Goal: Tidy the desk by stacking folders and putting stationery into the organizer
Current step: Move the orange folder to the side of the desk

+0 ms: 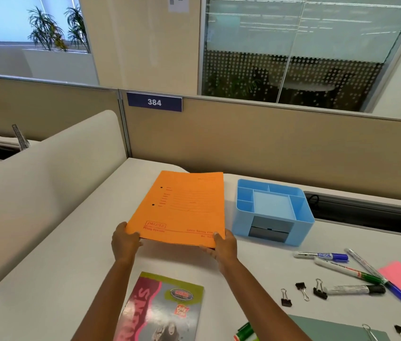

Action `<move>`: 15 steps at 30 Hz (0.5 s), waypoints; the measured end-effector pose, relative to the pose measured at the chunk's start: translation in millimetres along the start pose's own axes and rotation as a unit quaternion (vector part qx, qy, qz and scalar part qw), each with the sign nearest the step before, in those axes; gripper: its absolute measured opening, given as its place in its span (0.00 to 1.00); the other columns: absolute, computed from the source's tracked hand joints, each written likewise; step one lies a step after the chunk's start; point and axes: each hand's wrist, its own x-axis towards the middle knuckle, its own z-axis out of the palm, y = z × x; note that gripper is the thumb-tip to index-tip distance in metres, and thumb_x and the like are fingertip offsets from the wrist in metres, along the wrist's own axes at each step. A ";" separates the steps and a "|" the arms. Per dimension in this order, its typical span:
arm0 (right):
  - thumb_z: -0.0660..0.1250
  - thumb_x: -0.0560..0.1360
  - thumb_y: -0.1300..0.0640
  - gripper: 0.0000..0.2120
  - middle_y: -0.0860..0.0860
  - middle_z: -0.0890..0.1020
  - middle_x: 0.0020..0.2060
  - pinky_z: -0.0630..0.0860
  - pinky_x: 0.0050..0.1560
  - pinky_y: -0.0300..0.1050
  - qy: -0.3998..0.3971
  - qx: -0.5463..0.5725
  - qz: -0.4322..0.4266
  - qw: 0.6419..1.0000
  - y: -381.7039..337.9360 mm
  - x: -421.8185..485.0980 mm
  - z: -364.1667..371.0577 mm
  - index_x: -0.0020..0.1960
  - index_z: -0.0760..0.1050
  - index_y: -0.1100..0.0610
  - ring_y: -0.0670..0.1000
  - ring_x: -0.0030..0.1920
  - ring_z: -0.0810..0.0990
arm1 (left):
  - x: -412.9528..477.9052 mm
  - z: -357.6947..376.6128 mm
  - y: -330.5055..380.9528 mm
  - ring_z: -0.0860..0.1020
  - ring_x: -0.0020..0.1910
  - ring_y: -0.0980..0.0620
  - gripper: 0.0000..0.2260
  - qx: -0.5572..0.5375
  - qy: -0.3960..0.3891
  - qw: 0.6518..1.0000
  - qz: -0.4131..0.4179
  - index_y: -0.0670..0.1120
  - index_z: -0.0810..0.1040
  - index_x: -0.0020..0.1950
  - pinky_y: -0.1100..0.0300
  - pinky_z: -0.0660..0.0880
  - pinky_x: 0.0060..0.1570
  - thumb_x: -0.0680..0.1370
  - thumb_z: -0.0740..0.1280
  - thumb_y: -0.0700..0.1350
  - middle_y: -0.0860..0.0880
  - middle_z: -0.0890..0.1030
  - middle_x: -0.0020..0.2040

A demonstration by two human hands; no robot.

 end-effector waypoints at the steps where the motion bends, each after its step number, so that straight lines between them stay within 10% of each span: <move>1: 0.55 0.79 0.64 0.14 0.58 0.73 0.54 0.78 0.23 0.38 0.004 -0.004 0.002 1.000 4.2 3.1 1.4 0.64 0.65 0.61 0.62 0.51 0.77 | 4.7 3.2 -3.4 0.78 0.39 0.40 0.09 0.018 0.007 1.000 0.007 0.39 0.71 0.50 0.53 0.74 0.44 0.74 0.61 0.29 0.36 0.78 0.47; 7: 0.57 0.78 0.65 0.16 0.58 0.74 0.55 0.79 0.28 0.39 0.005 -0.118 -0.009 0.993 19.0 14.5 0.9 0.65 0.64 0.62 0.56 0.46 0.76 | 22.5 17.2 -21.7 0.75 0.44 0.36 0.11 0.108 0.025 0.994 0.021 0.33 0.73 0.52 0.48 0.71 0.44 0.71 0.60 0.26 0.32 0.75 0.48; 10: 0.61 0.76 0.62 0.19 0.60 0.74 0.60 0.79 0.48 0.48 0.022 -0.269 -0.065 0.961 24.6 22.3 -3.4 0.66 0.64 0.63 0.58 0.54 0.76 | 19.5 21.5 -24.0 0.75 0.46 0.32 0.08 0.129 0.023 0.990 0.046 0.34 0.72 0.46 0.48 0.71 0.42 0.71 0.59 0.25 0.34 0.73 0.46; 15: 0.62 0.77 0.59 0.23 0.60 0.68 0.62 0.69 0.61 0.47 0.053 -0.424 -0.158 0.890 31.7 24.5 -11.4 0.69 0.59 0.62 0.58 0.63 0.69 | 20.0 30.9 -41.3 0.70 0.56 0.30 0.18 0.216 0.015 0.971 0.101 0.32 0.70 0.63 0.42 0.66 0.58 0.73 0.62 0.28 0.30 0.72 0.58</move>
